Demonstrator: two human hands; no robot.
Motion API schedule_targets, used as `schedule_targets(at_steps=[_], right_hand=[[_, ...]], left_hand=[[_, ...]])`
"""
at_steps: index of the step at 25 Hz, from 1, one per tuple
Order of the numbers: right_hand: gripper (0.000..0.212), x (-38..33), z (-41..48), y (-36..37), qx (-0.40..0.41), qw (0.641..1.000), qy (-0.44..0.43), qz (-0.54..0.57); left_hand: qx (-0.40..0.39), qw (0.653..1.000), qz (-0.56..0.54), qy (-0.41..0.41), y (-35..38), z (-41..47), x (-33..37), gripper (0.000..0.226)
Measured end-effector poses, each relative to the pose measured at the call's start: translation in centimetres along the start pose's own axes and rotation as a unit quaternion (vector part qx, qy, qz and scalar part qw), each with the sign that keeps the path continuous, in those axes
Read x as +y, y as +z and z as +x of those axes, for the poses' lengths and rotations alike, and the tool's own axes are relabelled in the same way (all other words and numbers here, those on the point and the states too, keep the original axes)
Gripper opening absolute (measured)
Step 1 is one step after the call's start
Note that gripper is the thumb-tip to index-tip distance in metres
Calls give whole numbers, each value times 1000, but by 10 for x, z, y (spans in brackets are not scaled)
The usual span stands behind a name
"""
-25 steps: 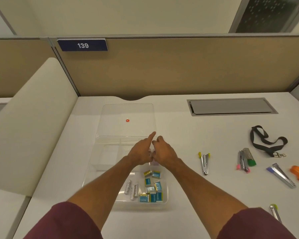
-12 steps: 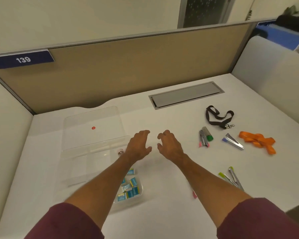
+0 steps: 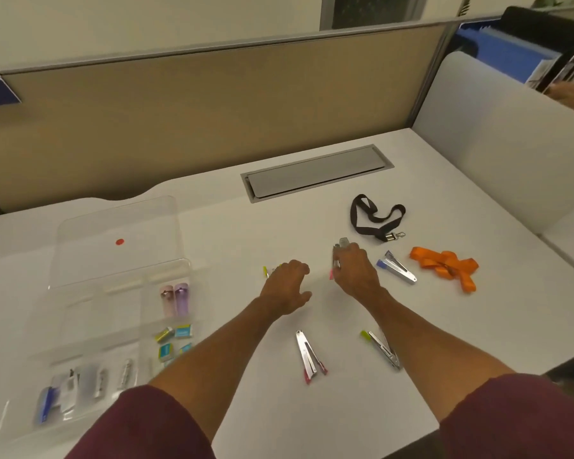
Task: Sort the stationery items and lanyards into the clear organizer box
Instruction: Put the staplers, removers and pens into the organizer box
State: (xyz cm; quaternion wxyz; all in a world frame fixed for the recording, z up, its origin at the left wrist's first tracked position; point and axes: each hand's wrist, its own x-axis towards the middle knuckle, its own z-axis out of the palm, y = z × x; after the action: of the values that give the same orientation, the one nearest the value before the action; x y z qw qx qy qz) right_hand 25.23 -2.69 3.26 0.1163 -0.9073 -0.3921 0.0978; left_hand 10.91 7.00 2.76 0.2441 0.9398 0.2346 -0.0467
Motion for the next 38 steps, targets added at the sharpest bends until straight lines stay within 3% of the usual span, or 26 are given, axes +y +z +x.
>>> schedule_targets(at_steps=[8, 14, 21, 29, 38], right_hand=[[33, 47, 32, -1, -85, 996, -17, -37], [28, 63, 38, 10, -57, 998, -7, 23], [43, 58, 45, -3, -1, 1000, 2, 13], [44, -27, 35, -11, -21, 995, -32, 97], [32, -190, -14, 26, -41, 980, -140, 132]], left_hand=[[-12, 998, 22, -55, 31, 32, 13, 67], [-58, 993, 45, -93, 53, 40, 20, 82], [-75, 989, 51, -114, 58, 34, 25, 87], [21, 992, 45, -115, 10, 9, -2, 82], [108, 963, 40, -243, -47, -105, -128, 84]])
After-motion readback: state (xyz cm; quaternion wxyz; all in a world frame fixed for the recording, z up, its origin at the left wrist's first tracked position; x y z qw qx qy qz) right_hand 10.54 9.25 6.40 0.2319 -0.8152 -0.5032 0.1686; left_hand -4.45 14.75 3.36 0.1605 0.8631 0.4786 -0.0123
